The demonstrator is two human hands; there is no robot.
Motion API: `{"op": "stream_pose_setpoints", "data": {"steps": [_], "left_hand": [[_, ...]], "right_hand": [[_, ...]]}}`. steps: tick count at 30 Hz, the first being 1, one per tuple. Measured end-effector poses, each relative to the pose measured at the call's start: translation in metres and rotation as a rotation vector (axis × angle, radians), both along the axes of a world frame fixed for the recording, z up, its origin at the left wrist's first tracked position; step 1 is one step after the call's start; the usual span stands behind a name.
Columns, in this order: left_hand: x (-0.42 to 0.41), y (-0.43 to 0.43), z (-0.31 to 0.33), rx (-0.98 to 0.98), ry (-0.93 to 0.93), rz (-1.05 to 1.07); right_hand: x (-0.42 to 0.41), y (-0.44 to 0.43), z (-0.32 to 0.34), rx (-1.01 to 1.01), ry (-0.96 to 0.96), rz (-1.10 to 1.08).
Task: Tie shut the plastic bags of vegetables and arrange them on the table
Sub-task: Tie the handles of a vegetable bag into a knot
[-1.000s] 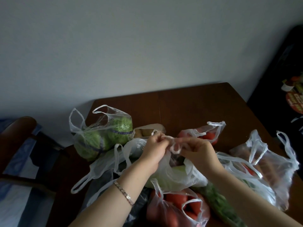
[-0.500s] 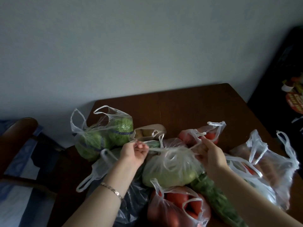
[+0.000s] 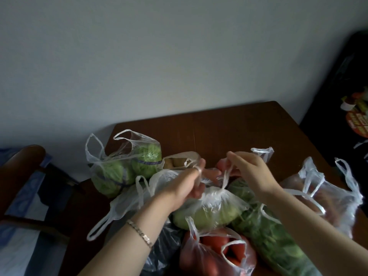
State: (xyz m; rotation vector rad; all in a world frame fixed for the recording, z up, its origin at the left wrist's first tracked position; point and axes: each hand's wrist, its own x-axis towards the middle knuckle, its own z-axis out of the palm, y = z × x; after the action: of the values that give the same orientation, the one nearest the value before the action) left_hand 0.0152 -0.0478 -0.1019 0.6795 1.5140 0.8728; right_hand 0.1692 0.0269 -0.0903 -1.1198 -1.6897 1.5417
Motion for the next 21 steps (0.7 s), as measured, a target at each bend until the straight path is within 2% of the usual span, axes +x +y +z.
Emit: {"op": "stream_pose_setpoints", "data": {"steps": [3, 6, 8, 11, 13, 15, 16, 19, 20, 21], "left_hand": [[0.008, 0.004, 0.000, -0.050, -0.031, -0.008], [0.004, 0.004, -0.005, -0.034, -0.167, 0.062], [0.002, 0.003, -0.007, 0.006, -0.246, 0.038], [0.007, 0.000, -0.002, 0.038, -0.325, 0.033], [0.008, 0.001, -0.002, 0.061, -0.316, 0.033], [0.009, 0.002, -0.001, 0.082, -0.190, 0.059], [0.009, 0.002, 0.002, 0.105, -0.040, 0.066], [0.005, 0.007, 0.008, 0.234, 0.575, 0.125], [0.003, 0.009, 0.010, 0.258, 0.642, 0.128], [0.002, 0.012, 0.012, 0.249, 0.602, 0.111]], "right_hand": [[-0.006, 0.001, -0.006, 0.048, 0.005, 0.011], [0.001, 0.000, -0.029, -0.067, 0.116, -0.129], [0.005, -0.007, -0.048, -0.066, 0.048, -0.101], [-0.001, -0.021, -0.068, 0.093, -0.151, 0.158], [-0.006, -0.023, -0.075, 0.115, -0.176, 0.130], [-0.010, -0.023, -0.079, 0.020, -0.119, 0.044], [-0.013, -0.023, -0.080, -0.032, -0.092, 0.020], [-0.023, -0.023, -0.079, -0.094, -0.130, 0.034], [-0.026, -0.023, -0.078, -0.064, -0.178, 0.079], [-0.029, -0.023, -0.077, -0.010, -0.231, 0.144]]}}
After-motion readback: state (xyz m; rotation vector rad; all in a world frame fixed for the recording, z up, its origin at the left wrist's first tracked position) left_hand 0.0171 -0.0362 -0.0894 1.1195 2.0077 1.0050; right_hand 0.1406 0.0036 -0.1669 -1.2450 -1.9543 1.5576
